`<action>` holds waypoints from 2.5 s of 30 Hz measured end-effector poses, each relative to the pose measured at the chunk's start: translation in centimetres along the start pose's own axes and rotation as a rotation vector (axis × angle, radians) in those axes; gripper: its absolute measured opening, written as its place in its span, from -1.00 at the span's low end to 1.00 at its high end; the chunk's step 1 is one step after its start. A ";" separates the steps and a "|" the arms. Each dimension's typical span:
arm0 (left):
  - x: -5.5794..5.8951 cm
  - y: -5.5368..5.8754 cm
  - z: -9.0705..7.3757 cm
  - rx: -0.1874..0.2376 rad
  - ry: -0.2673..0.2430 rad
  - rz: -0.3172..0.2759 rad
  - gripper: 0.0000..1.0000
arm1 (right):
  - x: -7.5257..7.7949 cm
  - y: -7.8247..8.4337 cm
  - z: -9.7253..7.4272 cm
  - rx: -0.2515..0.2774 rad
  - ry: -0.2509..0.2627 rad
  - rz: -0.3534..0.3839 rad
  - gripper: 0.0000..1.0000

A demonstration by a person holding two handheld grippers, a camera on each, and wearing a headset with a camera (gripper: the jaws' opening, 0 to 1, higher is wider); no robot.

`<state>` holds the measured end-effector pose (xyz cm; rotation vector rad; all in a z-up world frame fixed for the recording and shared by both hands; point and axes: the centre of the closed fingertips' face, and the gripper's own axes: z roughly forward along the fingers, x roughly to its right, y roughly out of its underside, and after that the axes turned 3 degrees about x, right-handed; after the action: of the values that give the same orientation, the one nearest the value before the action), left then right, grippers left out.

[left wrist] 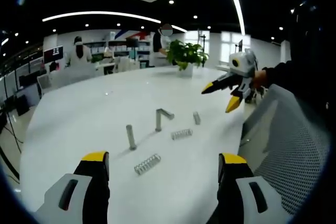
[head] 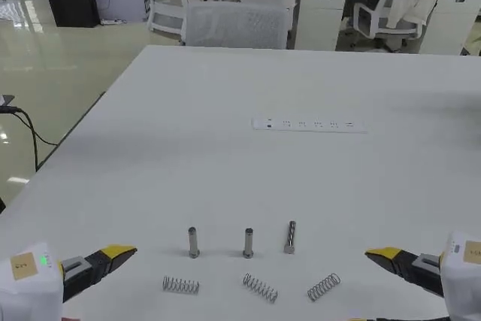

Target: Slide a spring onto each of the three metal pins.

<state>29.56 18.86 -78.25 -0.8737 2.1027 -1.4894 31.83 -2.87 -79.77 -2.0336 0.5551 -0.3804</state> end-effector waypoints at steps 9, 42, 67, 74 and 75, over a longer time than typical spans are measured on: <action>-0.2 -0.1 -0.1 0.007 -0.012 -0.003 0.64 | 0.0 0.4 0.1 0.000 0.009 0.016 0.43; 0.0 -0.6 -0.2 0.015 -0.020 -0.004 0.63 | 0.7 0.5 -0.2 -0.018 0.034 0.025 0.38; -0.3 -0.4 -0.2 0.016 -0.019 -0.004 0.62 | 2.5 -0.8 0.7 -0.035 0.057 0.022 0.28; -0.4 -0.3 -0.1 0.013 -0.019 -0.004 0.62 | 3.8 -1.2 1.5 -0.069 0.068 0.025 0.19; -0.4 -0.3 -0.1 0.014 -0.020 -0.005 0.62 | 4.0 -1.4 1.6 -0.069 0.069 0.031 0.17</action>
<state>29.84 19.19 -77.96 -0.8860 2.0745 -1.4908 36.35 -3.18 -79.17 -2.0813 0.6493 -0.4197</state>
